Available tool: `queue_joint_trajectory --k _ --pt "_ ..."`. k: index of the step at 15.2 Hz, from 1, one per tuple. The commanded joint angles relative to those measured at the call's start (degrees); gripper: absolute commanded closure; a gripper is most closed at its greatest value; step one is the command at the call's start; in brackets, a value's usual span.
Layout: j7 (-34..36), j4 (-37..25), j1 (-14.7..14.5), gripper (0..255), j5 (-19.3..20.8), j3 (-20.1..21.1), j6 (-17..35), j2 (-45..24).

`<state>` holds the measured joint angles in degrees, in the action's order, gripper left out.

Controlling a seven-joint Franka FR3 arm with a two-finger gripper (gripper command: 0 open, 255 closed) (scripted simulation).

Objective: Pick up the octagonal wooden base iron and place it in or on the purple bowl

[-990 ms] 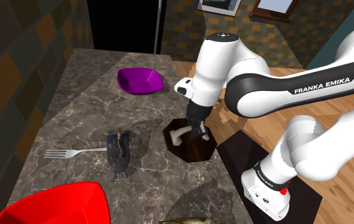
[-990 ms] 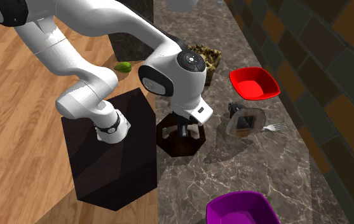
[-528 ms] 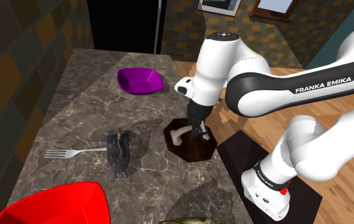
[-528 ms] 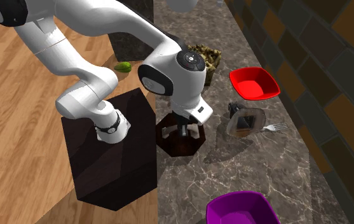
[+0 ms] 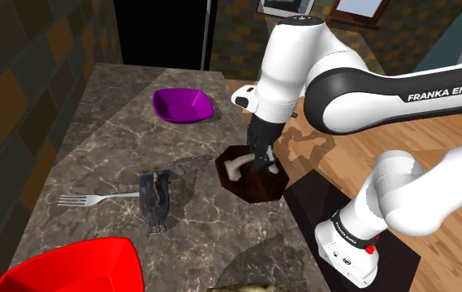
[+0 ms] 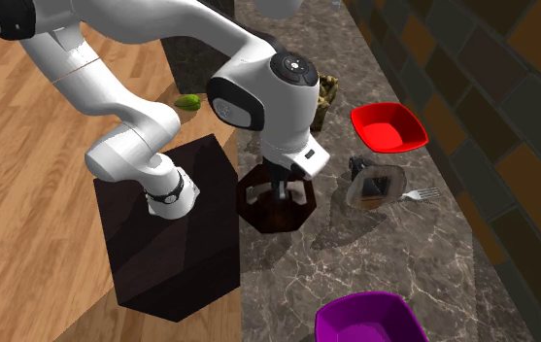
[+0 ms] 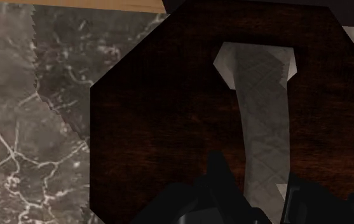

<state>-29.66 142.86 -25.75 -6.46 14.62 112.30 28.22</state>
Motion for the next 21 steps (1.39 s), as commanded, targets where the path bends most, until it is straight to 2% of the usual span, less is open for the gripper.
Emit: queue_joint_trajectory --k 1,15,21 --pt "-0.02 -1.23 0.02 255 0.07 -0.16 -1.65 0.43" --pt "-0.12 -10.81 0.31 255 0.67 -1.24 -12.73 1.94" --pt "-3.57 -20.58 3.32 255 4.05 -3.52 -11.30 -9.49"
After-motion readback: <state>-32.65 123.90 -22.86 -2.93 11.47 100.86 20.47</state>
